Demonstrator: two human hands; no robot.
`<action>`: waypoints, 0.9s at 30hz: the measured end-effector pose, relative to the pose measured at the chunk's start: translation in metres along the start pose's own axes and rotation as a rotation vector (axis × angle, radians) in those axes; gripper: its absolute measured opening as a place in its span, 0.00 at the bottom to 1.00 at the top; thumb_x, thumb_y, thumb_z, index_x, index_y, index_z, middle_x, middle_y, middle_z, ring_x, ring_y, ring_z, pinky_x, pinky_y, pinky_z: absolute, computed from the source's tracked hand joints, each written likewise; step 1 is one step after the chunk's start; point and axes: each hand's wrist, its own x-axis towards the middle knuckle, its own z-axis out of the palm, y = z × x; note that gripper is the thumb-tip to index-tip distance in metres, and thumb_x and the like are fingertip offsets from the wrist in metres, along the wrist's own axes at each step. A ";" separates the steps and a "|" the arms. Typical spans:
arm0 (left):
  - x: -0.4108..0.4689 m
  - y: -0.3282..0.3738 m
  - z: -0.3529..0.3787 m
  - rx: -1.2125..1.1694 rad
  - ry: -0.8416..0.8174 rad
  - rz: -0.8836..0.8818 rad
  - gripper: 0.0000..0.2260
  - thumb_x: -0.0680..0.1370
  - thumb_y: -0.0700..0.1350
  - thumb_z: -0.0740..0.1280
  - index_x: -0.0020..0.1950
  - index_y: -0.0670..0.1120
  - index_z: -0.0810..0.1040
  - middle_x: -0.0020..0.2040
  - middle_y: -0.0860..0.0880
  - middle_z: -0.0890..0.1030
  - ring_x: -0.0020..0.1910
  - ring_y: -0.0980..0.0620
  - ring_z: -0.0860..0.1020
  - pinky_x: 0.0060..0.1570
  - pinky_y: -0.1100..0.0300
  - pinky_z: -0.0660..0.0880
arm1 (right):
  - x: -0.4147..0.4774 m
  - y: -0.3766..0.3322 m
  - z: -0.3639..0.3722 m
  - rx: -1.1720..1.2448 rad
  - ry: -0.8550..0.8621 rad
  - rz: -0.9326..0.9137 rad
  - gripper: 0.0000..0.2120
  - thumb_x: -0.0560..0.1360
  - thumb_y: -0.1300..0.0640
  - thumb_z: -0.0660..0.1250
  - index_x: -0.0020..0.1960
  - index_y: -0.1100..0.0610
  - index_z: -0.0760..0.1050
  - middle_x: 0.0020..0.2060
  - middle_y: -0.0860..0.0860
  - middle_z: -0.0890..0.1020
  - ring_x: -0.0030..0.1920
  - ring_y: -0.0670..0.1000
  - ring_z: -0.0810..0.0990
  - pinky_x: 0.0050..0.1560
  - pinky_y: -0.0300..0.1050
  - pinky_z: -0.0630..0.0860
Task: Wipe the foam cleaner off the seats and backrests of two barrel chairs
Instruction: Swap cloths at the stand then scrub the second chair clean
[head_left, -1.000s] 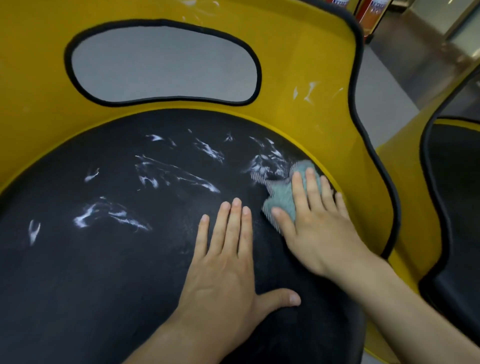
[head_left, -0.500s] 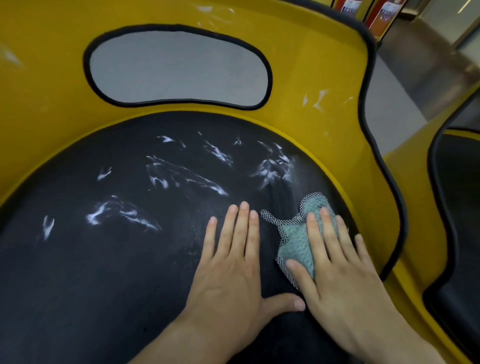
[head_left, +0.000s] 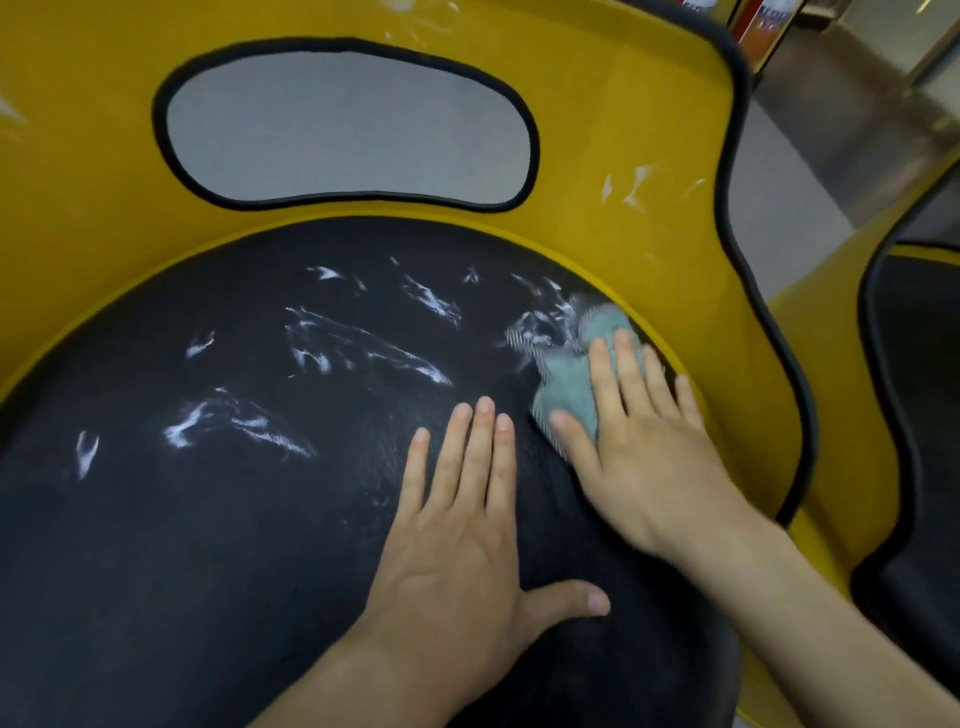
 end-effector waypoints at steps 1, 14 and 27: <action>-0.001 0.000 0.001 -0.007 0.008 0.007 0.58 0.70 0.83 0.46 0.78 0.35 0.64 0.79 0.38 0.63 0.79 0.40 0.61 0.71 0.39 0.57 | -0.023 0.003 0.004 -0.005 -0.006 -0.008 0.37 0.76 0.32 0.28 0.78 0.51 0.25 0.78 0.50 0.30 0.79 0.52 0.31 0.79 0.55 0.37; 0.001 0.000 0.002 0.046 0.036 -0.006 0.58 0.70 0.83 0.46 0.78 0.35 0.65 0.79 0.38 0.64 0.78 0.39 0.63 0.70 0.39 0.57 | 0.084 -0.020 -0.013 0.033 -0.046 0.075 0.38 0.80 0.32 0.38 0.81 0.54 0.32 0.81 0.54 0.36 0.80 0.58 0.37 0.78 0.60 0.38; 0.001 0.000 0.000 0.032 0.011 0.000 0.58 0.70 0.83 0.45 0.78 0.34 0.64 0.79 0.37 0.64 0.78 0.39 0.62 0.70 0.39 0.57 | -0.009 -0.007 0.005 -0.010 -0.001 -0.023 0.39 0.76 0.30 0.28 0.80 0.53 0.28 0.79 0.52 0.33 0.79 0.55 0.32 0.79 0.58 0.38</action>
